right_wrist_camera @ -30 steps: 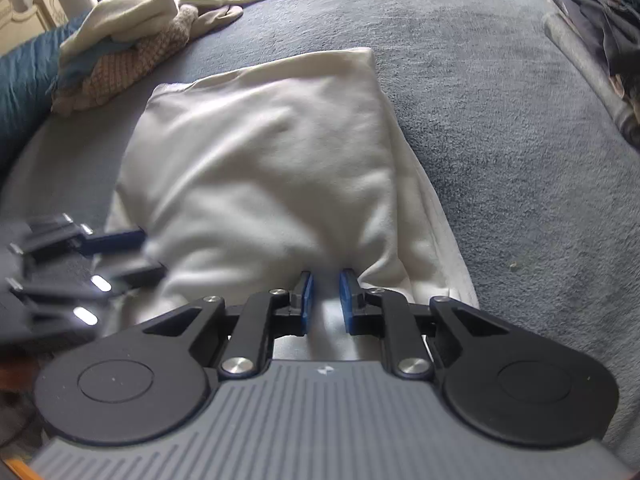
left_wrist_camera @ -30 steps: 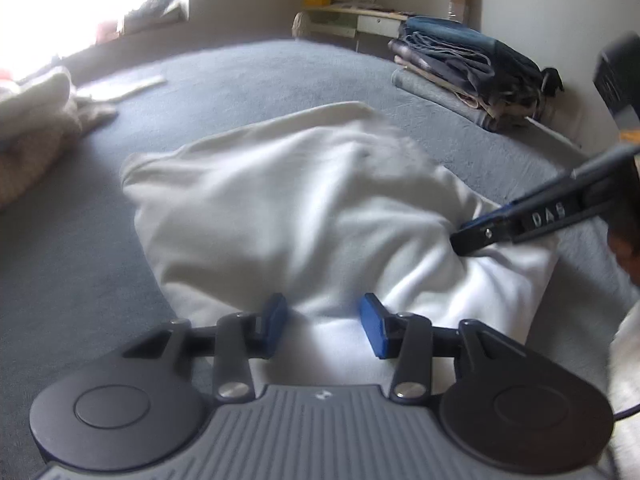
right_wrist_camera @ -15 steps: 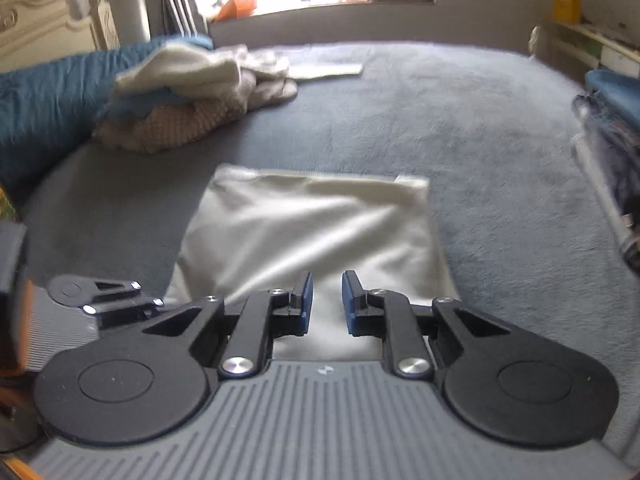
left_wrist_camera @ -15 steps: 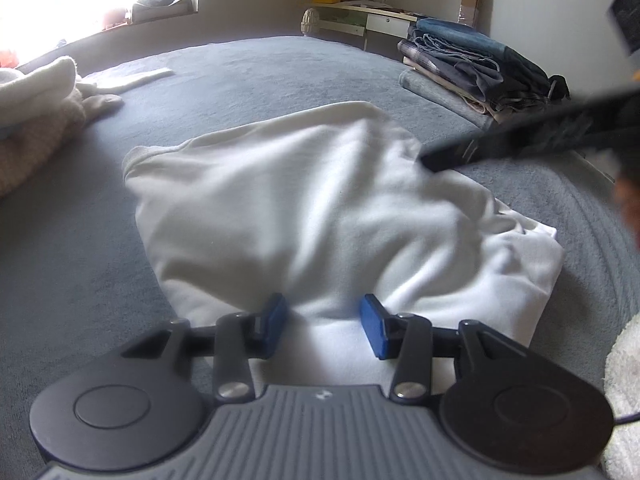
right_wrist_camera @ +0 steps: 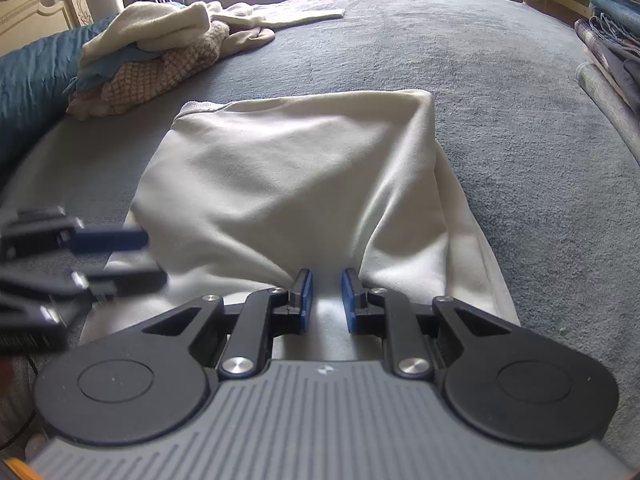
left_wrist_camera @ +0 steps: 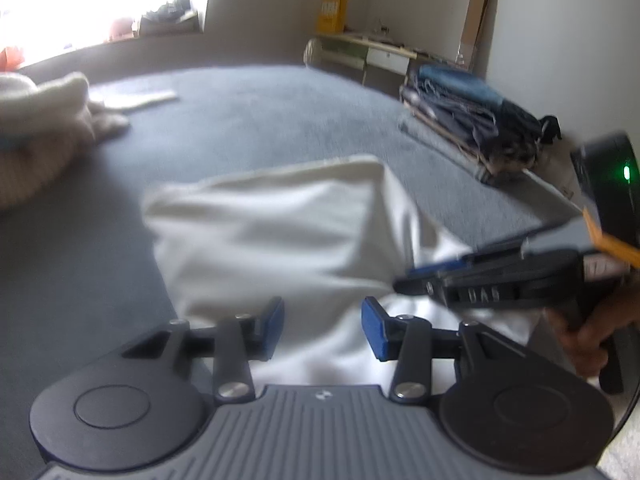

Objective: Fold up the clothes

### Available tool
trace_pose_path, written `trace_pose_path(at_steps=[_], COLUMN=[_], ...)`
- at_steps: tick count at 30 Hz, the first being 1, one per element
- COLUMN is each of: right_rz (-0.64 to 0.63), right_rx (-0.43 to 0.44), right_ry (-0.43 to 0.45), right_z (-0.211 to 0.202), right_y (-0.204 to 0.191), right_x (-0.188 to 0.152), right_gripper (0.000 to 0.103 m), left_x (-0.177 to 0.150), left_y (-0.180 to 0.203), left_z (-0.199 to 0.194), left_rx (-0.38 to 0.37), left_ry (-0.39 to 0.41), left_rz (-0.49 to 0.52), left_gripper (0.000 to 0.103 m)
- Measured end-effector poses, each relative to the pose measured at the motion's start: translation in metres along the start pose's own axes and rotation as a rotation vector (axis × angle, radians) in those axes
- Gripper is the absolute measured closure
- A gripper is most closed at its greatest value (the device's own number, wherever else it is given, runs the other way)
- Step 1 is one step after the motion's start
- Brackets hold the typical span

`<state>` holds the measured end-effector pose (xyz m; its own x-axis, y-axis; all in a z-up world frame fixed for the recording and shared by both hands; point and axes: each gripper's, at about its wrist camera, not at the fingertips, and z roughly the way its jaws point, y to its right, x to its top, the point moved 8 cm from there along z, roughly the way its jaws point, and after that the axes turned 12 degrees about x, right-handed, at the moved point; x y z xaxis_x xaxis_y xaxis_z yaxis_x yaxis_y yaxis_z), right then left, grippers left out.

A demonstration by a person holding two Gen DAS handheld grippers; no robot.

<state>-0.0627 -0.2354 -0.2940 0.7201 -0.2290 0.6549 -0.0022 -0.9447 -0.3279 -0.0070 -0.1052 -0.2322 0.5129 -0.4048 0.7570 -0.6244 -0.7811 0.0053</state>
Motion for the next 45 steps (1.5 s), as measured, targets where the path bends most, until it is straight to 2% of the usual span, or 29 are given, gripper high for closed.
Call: trace_pose_path(at_steps=[3, 6, 11, 45], right_rz=[0.010, 0.017, 0.026, 0.038], right_rx=[0.003, 0.005, 0.007, 0.012], right_ry=[0.003, 0.006, 0.008, 0.018], right_z=[0.000, -0.001, -0.001, -0.003], right_y=[0.000, 0.000, 0.000, 0.000], right_x=[0.000, 0.000, 0.000, 0.001], right_gripper=[0.088, 0.088, 0.088, 0.088], left_x=[0.006, -0.004, -0.011, -0.010], left_y=[-0.003, -0.003, 0.004, -0.002], left_z=[0.011, 0.034, 0.037, 0.036], left_rx=[0.022, 0.053, 0.082, 0.042], left_ry=[-0.015, -0.088, -0.084, -0.127], left_rz=[-0.007, 0.000, 0.034, -0.031], left_gripper=[0.057, 0.056, 0.051, 0.048])
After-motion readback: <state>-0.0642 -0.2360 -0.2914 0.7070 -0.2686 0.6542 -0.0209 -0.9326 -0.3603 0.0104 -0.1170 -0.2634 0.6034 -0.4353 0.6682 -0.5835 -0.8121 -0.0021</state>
